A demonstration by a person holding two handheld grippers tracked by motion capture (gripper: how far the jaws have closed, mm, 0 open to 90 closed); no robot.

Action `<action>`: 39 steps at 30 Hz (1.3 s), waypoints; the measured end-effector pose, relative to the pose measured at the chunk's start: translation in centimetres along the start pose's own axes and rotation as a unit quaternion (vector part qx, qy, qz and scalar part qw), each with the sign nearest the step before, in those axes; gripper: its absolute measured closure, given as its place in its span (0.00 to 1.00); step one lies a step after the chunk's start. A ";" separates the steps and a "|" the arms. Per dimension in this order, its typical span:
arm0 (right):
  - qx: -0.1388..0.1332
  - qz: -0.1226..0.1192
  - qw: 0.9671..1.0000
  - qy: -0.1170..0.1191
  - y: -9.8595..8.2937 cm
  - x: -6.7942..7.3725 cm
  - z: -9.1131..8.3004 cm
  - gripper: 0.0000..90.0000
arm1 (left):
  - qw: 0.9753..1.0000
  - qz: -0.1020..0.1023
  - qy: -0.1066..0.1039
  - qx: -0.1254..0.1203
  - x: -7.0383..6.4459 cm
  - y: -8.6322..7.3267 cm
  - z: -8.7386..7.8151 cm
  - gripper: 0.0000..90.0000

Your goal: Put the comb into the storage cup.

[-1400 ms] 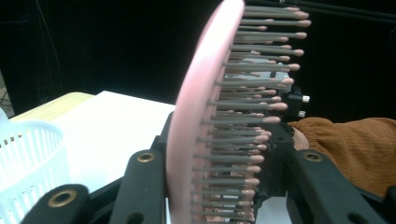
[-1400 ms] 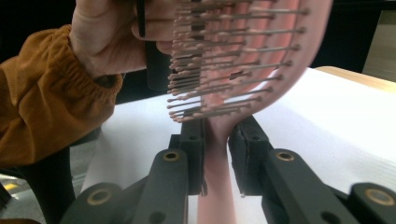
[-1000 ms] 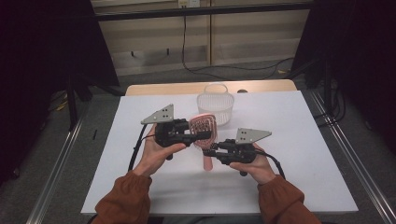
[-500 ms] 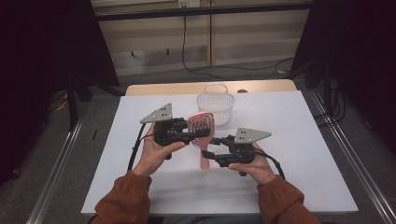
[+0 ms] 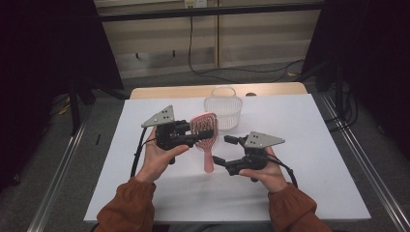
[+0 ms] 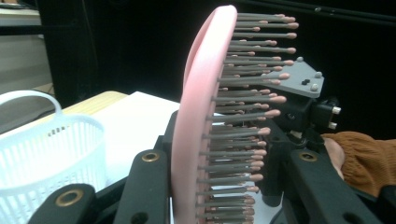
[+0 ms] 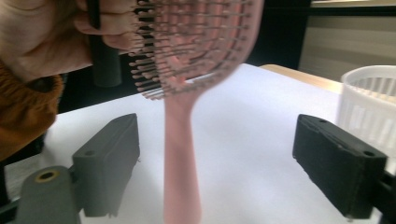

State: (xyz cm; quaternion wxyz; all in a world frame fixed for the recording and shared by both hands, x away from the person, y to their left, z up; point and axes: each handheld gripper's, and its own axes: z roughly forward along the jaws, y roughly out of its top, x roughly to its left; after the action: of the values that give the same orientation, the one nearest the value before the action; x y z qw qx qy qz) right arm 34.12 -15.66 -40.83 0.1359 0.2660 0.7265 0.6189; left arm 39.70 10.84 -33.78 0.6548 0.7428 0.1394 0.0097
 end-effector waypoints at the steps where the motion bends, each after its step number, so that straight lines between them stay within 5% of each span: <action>1: -0.001 0.001 1.000 -0.006 0.0 -0.1 -0.1 0.13 | 1.000 -0.001 0.004 -0.001 0.0 0.0 -0.1 0.71; 12: -0.019 0.014 0.997 -0.069 -0.1 -0.4 -1.8 0.04 | 0.999 -0.002 0.036 -0.003 0.1 0.2 -0.4 0.71; 28: -0.034 0.002 0.991 -0.128 -0.7 -0.2 -6.3 0.01 | 0.998 0.003 0.067 -0.013 0.2 0.9 -0.7 0.71; 39: -0.039 0.006 0.977 -0.207 -1.7 -0.7 -9.7 0.00 | 0.995 -0.001 0.094 -0.029 1.1 1.6 -0.7 0.71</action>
State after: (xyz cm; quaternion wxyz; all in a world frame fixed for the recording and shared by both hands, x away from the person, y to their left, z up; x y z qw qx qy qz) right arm 29.20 -24.19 -40.65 0.2904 0.3869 0.6563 0.5789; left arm 40.91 11.59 -32.28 0.6604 0.7189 0.2004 0.0829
